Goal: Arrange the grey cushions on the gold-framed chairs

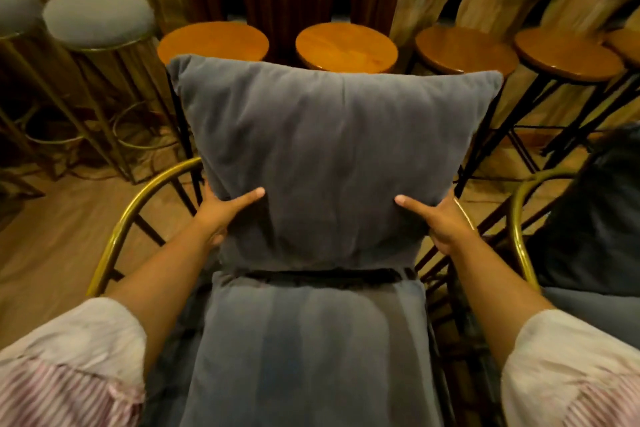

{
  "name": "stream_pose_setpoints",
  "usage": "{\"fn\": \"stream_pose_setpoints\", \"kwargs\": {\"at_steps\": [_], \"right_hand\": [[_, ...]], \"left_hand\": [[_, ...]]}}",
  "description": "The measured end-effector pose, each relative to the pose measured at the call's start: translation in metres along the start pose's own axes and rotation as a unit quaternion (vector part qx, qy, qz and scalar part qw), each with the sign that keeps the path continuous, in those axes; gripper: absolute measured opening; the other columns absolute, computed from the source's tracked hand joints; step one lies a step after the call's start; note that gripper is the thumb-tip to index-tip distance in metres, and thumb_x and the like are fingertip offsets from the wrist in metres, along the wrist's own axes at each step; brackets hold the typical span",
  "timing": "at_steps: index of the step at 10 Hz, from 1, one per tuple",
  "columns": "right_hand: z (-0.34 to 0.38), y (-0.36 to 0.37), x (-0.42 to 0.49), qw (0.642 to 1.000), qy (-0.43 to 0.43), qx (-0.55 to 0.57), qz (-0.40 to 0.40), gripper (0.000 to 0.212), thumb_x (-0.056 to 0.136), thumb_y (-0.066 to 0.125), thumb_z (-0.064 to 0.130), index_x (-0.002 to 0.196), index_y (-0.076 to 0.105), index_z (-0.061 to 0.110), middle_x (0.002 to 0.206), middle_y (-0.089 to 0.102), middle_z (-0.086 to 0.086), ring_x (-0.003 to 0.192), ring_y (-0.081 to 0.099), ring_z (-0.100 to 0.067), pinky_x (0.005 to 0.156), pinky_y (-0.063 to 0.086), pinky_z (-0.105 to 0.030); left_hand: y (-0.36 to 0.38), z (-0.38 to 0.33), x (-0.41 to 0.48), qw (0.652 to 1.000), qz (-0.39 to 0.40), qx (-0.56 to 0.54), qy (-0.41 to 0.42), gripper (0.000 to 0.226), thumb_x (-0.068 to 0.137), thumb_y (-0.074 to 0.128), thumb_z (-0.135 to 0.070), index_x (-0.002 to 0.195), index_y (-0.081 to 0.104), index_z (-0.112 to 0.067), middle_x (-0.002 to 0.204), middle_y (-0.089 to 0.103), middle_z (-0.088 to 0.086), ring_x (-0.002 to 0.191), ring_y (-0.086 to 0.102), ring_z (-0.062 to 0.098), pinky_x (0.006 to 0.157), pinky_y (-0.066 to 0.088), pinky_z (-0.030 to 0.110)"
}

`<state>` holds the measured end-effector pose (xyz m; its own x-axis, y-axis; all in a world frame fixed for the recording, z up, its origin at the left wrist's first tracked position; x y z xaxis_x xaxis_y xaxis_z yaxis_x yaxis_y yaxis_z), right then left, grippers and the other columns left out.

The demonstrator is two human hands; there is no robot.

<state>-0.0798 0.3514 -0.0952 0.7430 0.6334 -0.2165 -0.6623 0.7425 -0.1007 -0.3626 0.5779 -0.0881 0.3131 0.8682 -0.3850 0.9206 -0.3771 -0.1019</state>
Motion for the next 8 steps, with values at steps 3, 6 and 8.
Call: {"fn": "stream_pose_setpoints", "kwargs": {"at_steps": [3,6,8], "right_hand": [[-0.078,0.027,-0.012,0.995,0.045,-0.083,-0.039,0.107,0.056,0.083,0.049,0.145,0.031,0.02,0.149,0.041,-0.003,0.136,0.041,-0.025,0.112,0.036,-0.042],[-0.063,0.017,-0.028,0.988,0.035,-0.152,-0.016,0.079,0.073,0.078,0.034,0.138,0.041,0.009,0.142,0.05,-0.012,0.13,0.047,-0.032,0.105,0.043,-0.044],[-0.016,0.002,-0.064,0.984,0.009,-0.18,-0.004,0.056,0.091,0.059,0.022,0.14,0.04,0.002,0.144,0.046,-0.016,0.135,0.042,-0.031,0.107,0.035,-0.037]], "left_hand": [[0.006,0.062,0.036,0.994,-0.04,0.1,-0.025,0.103,0.068,0.082,-0.029,0.148,0.02,-0.011,0.155,0.03,0.01,0.141,0.033,0.029,0.115,0.031,0.041],[0.023,0.043,-0.003,0.992,-0.072,0.105,-0.016,0.097,0.078,0.074,-0.021,0.15,0.011,-0.004,0.156,0.026,0.015,0.141,0.031,0.034,0.115,0.03,0.043],[0.06,0.001,-0.082,0.984,0.025,0.173,0.038,0.074,0.089,0.062,-0.024,0.149,0.021,-0.005,0.153,0.033,0.014,0.139,0.036,0.031,0.113,0.033,0.038]]}}
Point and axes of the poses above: each hand's wrist, its own x-axis towards the middle knuckle, its own y-axis out of the palm, z = x × y, the point moved 3 cm from there along x, towards the middle knuckle
